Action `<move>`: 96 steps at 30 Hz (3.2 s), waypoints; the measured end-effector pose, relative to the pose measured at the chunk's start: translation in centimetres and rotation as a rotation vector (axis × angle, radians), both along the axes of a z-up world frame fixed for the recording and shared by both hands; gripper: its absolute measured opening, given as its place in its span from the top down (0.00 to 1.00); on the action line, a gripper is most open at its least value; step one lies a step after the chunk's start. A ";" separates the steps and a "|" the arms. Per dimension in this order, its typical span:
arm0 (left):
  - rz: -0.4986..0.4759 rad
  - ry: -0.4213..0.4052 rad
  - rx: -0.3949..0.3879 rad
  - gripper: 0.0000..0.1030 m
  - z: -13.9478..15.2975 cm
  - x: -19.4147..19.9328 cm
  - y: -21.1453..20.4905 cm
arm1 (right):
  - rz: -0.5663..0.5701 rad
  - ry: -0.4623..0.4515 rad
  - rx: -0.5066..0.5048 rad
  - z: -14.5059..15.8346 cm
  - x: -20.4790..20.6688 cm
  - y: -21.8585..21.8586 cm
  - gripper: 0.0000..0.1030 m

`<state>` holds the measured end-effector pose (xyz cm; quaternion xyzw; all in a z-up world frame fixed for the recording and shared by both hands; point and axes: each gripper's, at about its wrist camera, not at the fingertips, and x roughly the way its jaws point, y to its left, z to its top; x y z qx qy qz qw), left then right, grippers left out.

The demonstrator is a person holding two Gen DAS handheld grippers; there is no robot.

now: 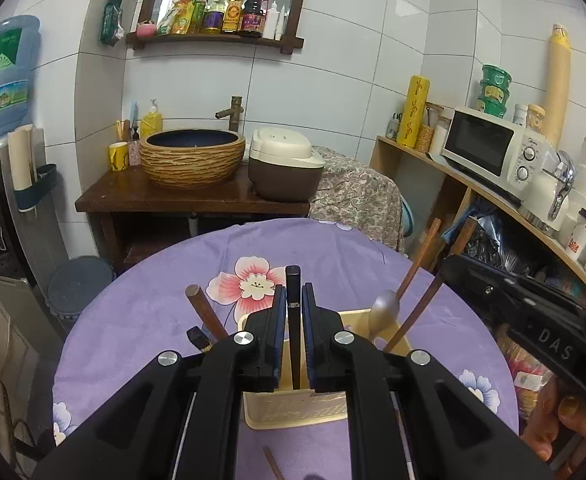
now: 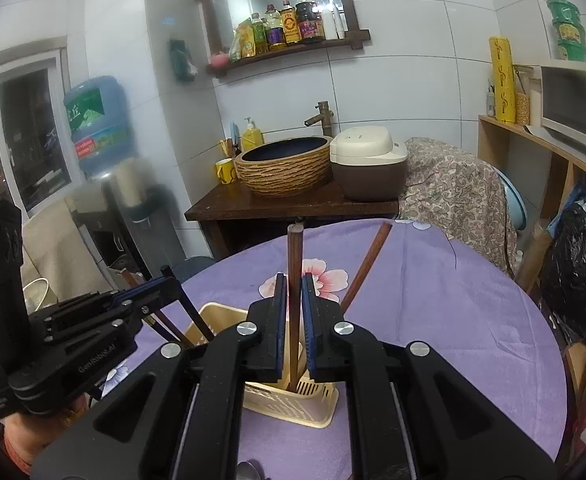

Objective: Organize utensils
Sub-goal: 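Open both tools to release the chopsticks in the holder, then move both tools back over the remaining spoons and chopstick, then close the left tool on the brown chopstick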

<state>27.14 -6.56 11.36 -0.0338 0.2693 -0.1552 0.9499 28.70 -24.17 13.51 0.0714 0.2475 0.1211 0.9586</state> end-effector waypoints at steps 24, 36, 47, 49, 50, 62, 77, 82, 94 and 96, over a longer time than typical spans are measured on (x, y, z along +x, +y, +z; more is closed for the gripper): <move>0.065 0.197 0.037 0.25 -11.9 -7.5 3.8 | -0.167 0.047 -0.132 -9.4 -9.6 -1.9 0.36; -0.016 0.312 0.157 0.26 -17.4 -11.3 0.5 | -0.231 0.185 -0.130 -16.2 -12.7 -2.6 0.30; -0.009 0.315 0.277 0.31 -19.1 -12.0 -1.0 | -0.227 0.178 -0.150 -15.9 -13.5 -1.7 0.27; -0.012 0.321 0.279 0.31 -19.0 -12.0 -0.7 | -0.231 0.188 -0.157 -16.1 -13.4 -1.6 0.27; -0.013 0.323 0.283 0.31 -19.0 -12.0 -0.5 | -0.234 0.195 -0.160 -16.2 -13.3 -1.5 0.27; 0.034 0.343 0.266 0.23 -19.0 -11.4 1.7 | -0.210 0.281 -0.134 -17.8 -12.4 -1.1 0.27; 0.068 0.321 0.157 0.21 -16.8 -8.8 3.6 | -0.174 0.352 -0.093 -18.1 -9.5 -1.9 0.21; 0.073 0.326 0.146 0.24 -16.4 -7.8 3.9 | -0.194 0.358 -0.091 -17.6 -8.4 -2.0 0.22; 0.073 0.341 0.115 0.31 -16.5 -6.8 4.2 | -0.234 0.414 -0.014 -18.7 -6.1 -3.6 0.49; 0.066 0.351 0.105 0.35 -16.7 -6.5 4.0 | -0.231 0.423 -0.017 -19.0 -5.6 -3.1 0.54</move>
